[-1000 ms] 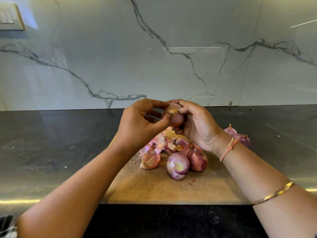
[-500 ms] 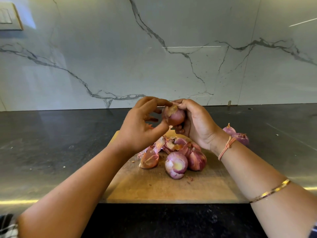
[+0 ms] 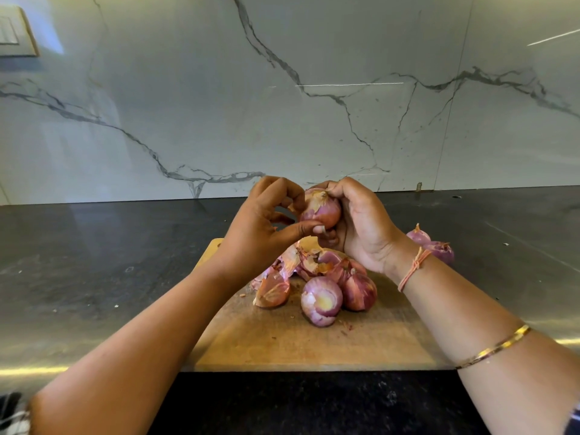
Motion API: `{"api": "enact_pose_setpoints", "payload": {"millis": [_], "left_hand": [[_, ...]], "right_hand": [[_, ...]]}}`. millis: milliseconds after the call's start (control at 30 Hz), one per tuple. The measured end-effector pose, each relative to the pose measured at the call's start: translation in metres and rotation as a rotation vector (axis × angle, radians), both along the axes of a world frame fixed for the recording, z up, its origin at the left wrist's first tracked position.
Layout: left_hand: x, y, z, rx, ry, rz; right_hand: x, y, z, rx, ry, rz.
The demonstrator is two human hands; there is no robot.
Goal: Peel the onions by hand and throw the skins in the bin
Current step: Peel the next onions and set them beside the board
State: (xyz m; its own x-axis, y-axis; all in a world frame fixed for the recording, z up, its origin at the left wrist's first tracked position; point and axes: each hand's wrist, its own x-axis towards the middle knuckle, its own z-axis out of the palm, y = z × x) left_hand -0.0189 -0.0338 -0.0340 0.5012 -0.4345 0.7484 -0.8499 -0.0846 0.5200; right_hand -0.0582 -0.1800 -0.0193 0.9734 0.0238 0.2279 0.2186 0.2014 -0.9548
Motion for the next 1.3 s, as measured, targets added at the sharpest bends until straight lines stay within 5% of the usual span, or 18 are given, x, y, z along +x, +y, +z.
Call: {"api": "enact_pose_setpoints", "payload": {"millis": [333,433,667,833,1300], "left_hand": [[-0.003,0.002,0.003,-0.030,-0.023,0.082],[-0.008,0.000,0.003,-0.074,0.116,0.055],[-0.007,0.000,0.002,-0.172,0.269,0.050],[-0.005,0.000,0.002,-0.174,0.237,0.140],[0.003,0.004,0.002,-0.068,0.131,0.310]], "right_hand": [[0.001,-0.003,0.002,0.064,0.045,0.031],[0.003,-0.005,0.002,0.081,0.013,-0.001],[0.003,-0.001,-0.004,-0.179,-0.085,-0.075],[0.004,-0.001,-0.003,-0.187,-0.097,-0.052],[0.005,-0.009,0.006,0.207,0.032,-0.076]]}}
